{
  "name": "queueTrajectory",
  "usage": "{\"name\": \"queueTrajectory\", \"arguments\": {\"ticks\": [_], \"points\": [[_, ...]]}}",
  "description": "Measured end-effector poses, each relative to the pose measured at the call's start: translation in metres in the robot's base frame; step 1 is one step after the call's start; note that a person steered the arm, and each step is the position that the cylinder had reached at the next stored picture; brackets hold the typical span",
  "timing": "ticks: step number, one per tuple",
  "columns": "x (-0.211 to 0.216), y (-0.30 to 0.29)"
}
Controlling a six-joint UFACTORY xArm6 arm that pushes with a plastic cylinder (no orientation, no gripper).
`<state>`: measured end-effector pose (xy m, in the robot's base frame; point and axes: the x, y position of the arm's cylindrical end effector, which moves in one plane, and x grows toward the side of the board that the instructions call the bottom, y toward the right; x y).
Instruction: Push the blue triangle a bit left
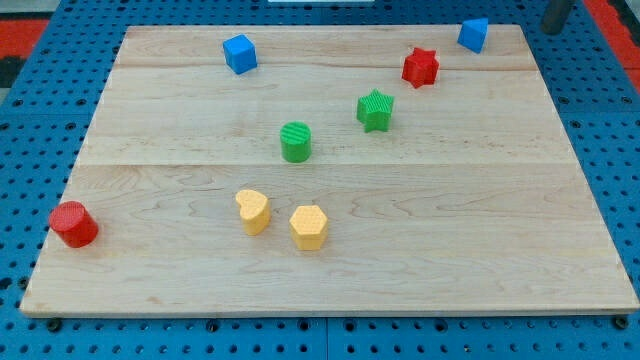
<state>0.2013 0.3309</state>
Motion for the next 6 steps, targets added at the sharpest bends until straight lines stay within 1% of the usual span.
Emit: {"name": "queueTrajectory", "arguments": {"ticks": [1, 2, 3, 4, 5, 6], "points": [[0.0, 0.0], [-0.004, -0.034], [0.011, -0.023], [0.039, -0.055], [-0.003, -0.048], [-0.002, -0.111]]}}
